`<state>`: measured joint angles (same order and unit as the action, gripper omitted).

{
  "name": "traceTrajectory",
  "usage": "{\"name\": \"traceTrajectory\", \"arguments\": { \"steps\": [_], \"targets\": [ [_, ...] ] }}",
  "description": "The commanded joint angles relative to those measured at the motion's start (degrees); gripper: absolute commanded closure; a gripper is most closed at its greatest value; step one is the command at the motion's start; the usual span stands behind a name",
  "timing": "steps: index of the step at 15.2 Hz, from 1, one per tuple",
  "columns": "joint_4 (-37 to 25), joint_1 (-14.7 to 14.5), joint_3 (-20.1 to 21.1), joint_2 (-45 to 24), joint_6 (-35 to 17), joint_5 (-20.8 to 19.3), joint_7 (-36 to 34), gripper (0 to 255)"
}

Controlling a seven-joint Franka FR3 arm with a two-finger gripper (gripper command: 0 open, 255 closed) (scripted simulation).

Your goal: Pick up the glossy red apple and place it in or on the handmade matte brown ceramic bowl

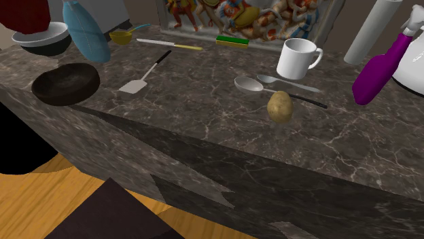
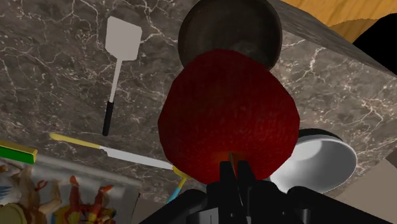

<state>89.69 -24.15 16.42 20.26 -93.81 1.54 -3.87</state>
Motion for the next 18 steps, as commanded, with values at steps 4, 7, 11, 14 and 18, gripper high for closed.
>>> {"name": "traceTrajectory", "arguments": {
  "steps": [4,7,11,14,18],
  "targets": [
    [4.92,-0.6,1.18,1.84,-3.16,0.25,-1.75,255],
    [8.7,-0.79,0.99,3.24,-5.59,0.62,-1.61,255],
    [13.44,-1.05,0.83,4.88,-8.73,1.04,-1.48,255],
    [16.8,-1.23,0.77,5.95,-11.03,1.31,-1.41,255],
    [21.06,-1.48,0.75,7.2,-14.06,1.64,-1.35,255]
  ]
}}
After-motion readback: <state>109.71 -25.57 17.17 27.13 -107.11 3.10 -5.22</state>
